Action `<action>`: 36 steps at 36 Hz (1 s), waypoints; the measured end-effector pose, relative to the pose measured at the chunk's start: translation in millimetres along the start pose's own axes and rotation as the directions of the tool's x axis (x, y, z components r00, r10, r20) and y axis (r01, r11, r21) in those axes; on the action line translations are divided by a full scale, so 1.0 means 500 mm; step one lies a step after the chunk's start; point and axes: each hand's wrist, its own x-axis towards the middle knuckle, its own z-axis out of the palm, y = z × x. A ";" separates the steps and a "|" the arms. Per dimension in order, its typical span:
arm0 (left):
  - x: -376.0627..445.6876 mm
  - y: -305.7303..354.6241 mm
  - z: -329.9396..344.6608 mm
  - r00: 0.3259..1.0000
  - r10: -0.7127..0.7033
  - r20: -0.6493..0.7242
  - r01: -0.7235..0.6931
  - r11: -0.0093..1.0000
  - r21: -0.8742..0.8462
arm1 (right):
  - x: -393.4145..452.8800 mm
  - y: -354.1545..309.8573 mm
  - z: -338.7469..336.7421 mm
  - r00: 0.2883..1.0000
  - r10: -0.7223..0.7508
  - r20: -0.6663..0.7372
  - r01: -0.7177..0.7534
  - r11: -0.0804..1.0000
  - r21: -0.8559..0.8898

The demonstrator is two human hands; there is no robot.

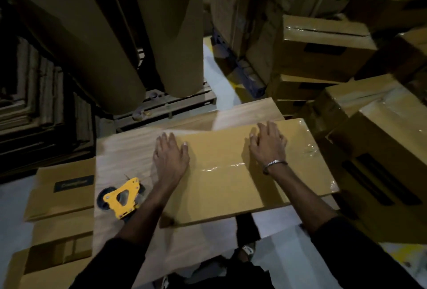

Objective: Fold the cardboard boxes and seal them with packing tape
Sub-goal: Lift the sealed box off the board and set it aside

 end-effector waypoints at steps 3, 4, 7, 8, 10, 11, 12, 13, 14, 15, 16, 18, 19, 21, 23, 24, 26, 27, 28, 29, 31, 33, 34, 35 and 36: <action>0.021 0.019 0.012 0.999 -0.047 -0.025 0.050 0.992 0.120 | 0.081 0.103 -0.030 0.994 0.094 0.049 -0.087 0.987 -0.132; 0.023 0.024 0.017 0.998 -0.057 -0.040 0.063 0.987 0.151 | 0.100 0.137 -0.038 0.988 0.136 0.074 -0.123 0.980 -0.156; 0.022 0.037 0.028 0.994 -0.074 -0.075 0.089 0.973 0.213 | 0.131 0.221 -0.050 0.967 0.188 0.170 -0.170 0.979 -0.112; 0.021 0.039 0.031 0.993 -0.080 -0.086 0.098 0.968 0.231 | 0.137 0.239 -0.053 0.969 0.161 0.185 -0.151 0.986 -0.067; 0.024 0.040 0.037 0.989 -0.117 -0.093 0.137 0.958 0.253 | 0.147 0.260 -0.063 0.971 0.113 0.213 -0.118 0.993 0.013; 0.025 0.043 0.040 0.985 -0.147 -0.091 0.166 0.951 0.261 | 0.152 0.269 -0.067 0.966 0.107 0.237 -0.118 0.992 0.032; 0.026 0.044 0.044 0.981 -0.173 -0.089 0.191 0.944 0.269 | 0.158 0.278 -0.069 0.958 0.109 0.263 -0.125 0.991 0.044; 0.024 0.048 0.044 0.977 -0.198 -0.084 0.213 0.938 0.272 | 0.163 0.286 -0.072 0.949 0.121 0.292 -0.146 0.987 0.067; 0.019 0.051 0.043 0.973 -0.214 -0.080 0.228 0.937 0.266 | 0.166 0.296 -0.075 0.940 0.130 0.316 -0.172 0.979 0.107; 0.009 0.053 0.039 0.970 -0.231 -0.080 0.244 0.939 0.243 | 0.165 0.304 -0.080 0.931 0.138 0.337 -0.200 0.967 0.155; -0.005 0.052 0.033 0.966 -0.245 -0.082 0.257 0.945 0.205 | 0.161 0.312 -0.087 0.924 0.138 0.357 -0.219 0.956 0.195; -0.047 0.051 0.019 0.957 -0.270 -0.103 0.281 0.953 0.112 | 0.144 0.329 -0.103 0.907 0.144 0.396 -0.248 0.942 0.227; -0.074 0.050 0.013 0.953 -0.283 -0.113 0.291 0.954 0.072 | 0.131 0.334 -0.115 0.897 0.155 0.414 -0.269 0.935 0.231; -0.131 0.048 0.006 0.935 -0.339 -0.108 0.345 0.937 0.048 | 0.102 0.353 -0.126 0.880 0.182 0.438 -0.313 0.917 0.246; -0.184 0.042 0.006 0.912 -0.400 -0.087 0.406 0.912 0.058 | 0.066 0.378 -0.122 0.870 0.186 0.456 -0.334 0.904 0.268; -0.206 0.039 0.007 0.910 -0.406 -0.082 0.411 0.909 0.064 | 0.047 0.386 -0.119 0.870 0.182 0.458 -0.337 0.897 0.285; -0.239 0.034 0.008 0.902 -0.422 -0.092 0.428 0.903 0.051 | 0.001 0.398 -0.116 0.863 0.200 0.465 -0.368 0.878 0.305; -0.248 0.036 0.005 0.884 -0.455 -0.103 0.460 0.888 0.026 | -0.018 0.399 -0.115 0.856 0.216 0.469 -0.386 0.872 0.302; -0.258 0.037 0.003 0.872 -0.476 -0.114 0.480 0.877 0.008 | -0.036 0.400 -0.115 0.847 0.241 0.474 -0.411 0.862 0.296; -0.267 0.039 0.000 0.863 -0.490 -0.126 0.493 0.870 -0.008 | -0.053 0.401 -0.114 0.840 0.270 0.471 -0.439 0.849 0.295; -0.282 0.040 -0.004 0.842 -0.523 -0.133 0.522 0.852 -0.045 | -0.085 0.396 -0.118 0.834 0.323 0.448 -0.481 0.824 0.300; -0.294 0.043 -0.009 0.815 -0.566 -0.123 0.562 0.824 -0.066 | -0.108 0.388 -0.122 0.840 0.360 0.406 -0.498 0.808 0.315; -0.299 0.045 -0.013 0.806 -0.581 -0.114 0.575 0.814 -0.079 | -0.116 0.382 -0.126 0.841 0.378 0.387 -0.507 0.801 0.318; -0.304 0.047 -0.017 0.805 -0.583 -0.110 0.576 0.812 -0.090 | -0.121 0.380 -0.126 0.841 0.396 0.370 -0.516 0.794 0.322; -0.309 0.049 -0.021 0.805 -0.583 -0.107 0.575 0.812 -0.098 | -0.125 0.377 -0.127 0.842 0.405 0.357 -0.519 0.790 0.326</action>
